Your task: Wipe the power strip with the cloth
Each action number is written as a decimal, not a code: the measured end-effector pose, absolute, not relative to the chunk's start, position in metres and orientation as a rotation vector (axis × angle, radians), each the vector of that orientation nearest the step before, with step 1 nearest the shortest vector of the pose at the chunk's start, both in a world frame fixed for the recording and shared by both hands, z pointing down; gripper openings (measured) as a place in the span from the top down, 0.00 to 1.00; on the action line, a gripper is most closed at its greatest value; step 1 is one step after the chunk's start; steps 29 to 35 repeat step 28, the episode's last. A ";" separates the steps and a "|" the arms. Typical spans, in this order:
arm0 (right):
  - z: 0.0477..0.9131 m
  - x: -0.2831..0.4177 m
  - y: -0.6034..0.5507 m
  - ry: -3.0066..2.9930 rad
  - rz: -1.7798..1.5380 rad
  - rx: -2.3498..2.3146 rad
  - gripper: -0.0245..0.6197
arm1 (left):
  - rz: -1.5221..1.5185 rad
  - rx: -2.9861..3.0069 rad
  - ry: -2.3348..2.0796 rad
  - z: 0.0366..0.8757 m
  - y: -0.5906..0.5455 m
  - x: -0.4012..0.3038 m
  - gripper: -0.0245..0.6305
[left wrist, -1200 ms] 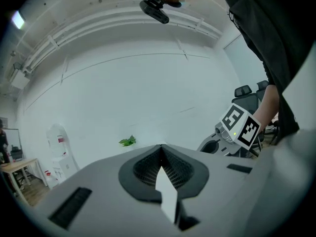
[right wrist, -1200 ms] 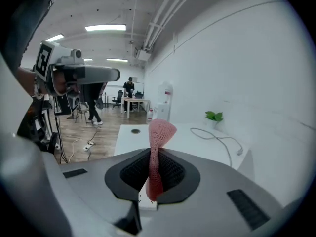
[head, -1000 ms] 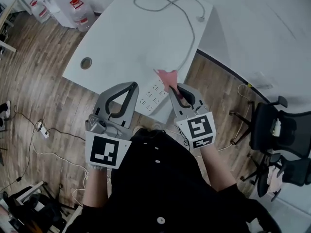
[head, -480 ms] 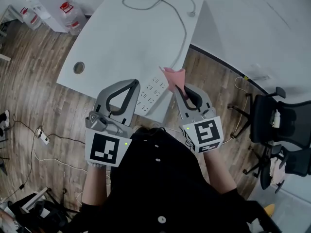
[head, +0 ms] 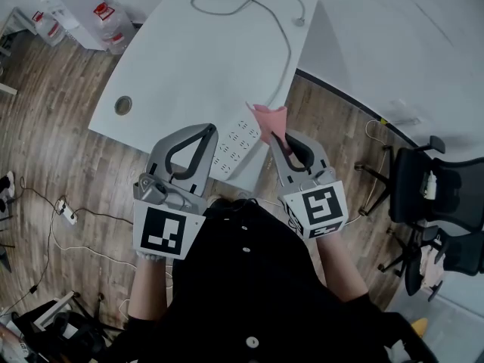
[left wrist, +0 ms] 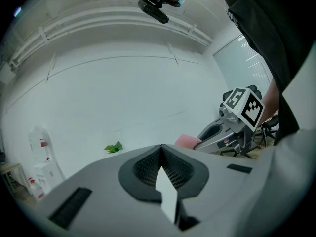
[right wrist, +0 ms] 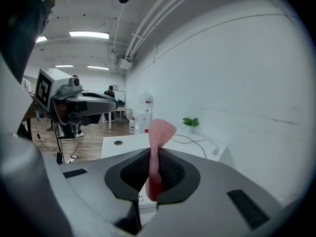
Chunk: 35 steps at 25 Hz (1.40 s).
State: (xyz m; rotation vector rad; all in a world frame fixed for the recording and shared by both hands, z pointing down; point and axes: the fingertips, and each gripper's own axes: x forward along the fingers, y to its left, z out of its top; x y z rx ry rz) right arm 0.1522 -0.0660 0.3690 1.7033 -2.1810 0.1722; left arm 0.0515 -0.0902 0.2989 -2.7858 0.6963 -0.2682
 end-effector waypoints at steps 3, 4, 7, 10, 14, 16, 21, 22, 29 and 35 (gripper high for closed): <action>0.368 0.153 -0.064 -2.179 0.166 1.705 0.88 | -0.272 -2.787 0.696 0.300 -0.088 0.052 0.95; 0.367 0.153 -0.064 -2.179 0.163 1.704 0.88 | -0.270 -2.787 0.697 0.300 -0.088 0.052 0.95; 0.366 0.153 -0.063 -2.182 0.157 1.705 0.87 | -0.266 -2.783 0.696 0.299 -0.086 0.053 0.95; 0.364 0.152 -0.063 -2.185 0.149 1.701 0.88 | -0.270 -2.783 0.701 0.300 -0.086 0.052 0.95; 0.362 0.151 -0.064 -2.190 0.133 1.689 0.88 | -0.272 -2.781 0.700 0.299 -0.085 0.051 0.95; 0.361 0.151 -0.064 -2.192 0.139 1.692 0.87 | -0.275 -2.780 0.700 0.299 -0.085 0.050 0.95; 0.361 0.150 -0.065 -2.194 0.140 1.688 0.88 | -0.275 -2.783 0.708 0.300 -0.086 0.049 0.95; 0.360 0.150 -0.065 -2.194 0.138 1.686 0.88 | -0.276 -2.783 0.706 0.300 -0.085 0.049 0.95; 0.360 0.148 -0.065 -2.207 0.124 1.667 0.87 | -0.268 -2.787 0.708 0.301 -0.084 0.050 0.95; 0.360 0.148 -0.065 -2.207 0.124 1.667 0.87 | -0.268 -2.787 0.708 0.301 -0.084 0.050 0.95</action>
